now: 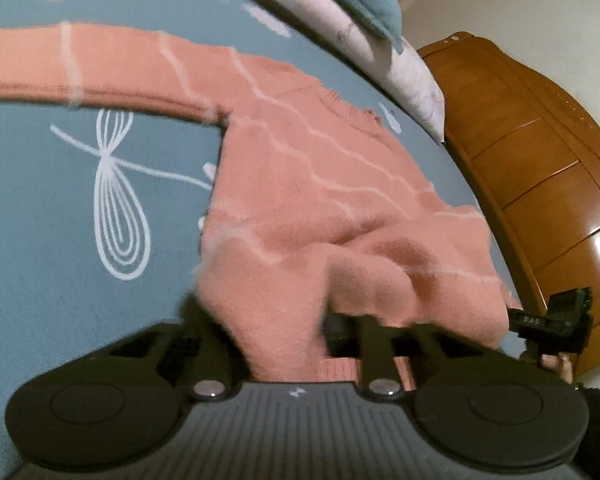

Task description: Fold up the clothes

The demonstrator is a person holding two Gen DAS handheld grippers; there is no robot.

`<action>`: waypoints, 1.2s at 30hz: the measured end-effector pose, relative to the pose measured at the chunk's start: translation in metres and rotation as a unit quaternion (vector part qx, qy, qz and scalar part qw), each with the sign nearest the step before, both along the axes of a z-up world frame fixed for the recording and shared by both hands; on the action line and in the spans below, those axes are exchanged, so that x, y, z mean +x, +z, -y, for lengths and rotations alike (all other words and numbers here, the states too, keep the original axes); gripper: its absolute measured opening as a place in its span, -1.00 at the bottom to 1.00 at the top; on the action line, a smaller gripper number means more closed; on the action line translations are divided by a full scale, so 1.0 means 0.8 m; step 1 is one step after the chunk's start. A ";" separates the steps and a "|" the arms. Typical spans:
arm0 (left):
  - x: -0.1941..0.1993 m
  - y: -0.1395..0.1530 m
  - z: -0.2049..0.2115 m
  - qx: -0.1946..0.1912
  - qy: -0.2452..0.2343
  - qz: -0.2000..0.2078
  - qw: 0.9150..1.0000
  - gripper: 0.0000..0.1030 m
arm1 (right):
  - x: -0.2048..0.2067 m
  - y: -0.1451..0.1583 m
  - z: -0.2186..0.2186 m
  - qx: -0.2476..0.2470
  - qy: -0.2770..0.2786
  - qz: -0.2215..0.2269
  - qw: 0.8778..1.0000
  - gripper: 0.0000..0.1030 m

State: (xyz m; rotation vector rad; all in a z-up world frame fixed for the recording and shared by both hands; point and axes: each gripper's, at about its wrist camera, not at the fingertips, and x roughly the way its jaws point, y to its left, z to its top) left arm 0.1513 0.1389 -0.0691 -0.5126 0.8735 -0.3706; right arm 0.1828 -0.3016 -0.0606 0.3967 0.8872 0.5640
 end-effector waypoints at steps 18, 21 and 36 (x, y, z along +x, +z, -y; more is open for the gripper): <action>-0.054 0.130 0.028 0.017 -0.035 0.042 0.998 -0.93 | -0.113 0.164 0.050 0.015 0.005 0.051 0.999 -0.77; -0.052 0.104 0.026 0.028 -0.026 -0.005 0.999 -0.92 | -0.113 0.140 0.056 0.006 -0.008 0.016 1.000 -0.79; -0.056 0.066 -0.018 0.076 0.007 -0.073 0.994 -0.39 | -0.092 0.086 0.099 -0.009 -0.111 -0.076 0.991 -0.52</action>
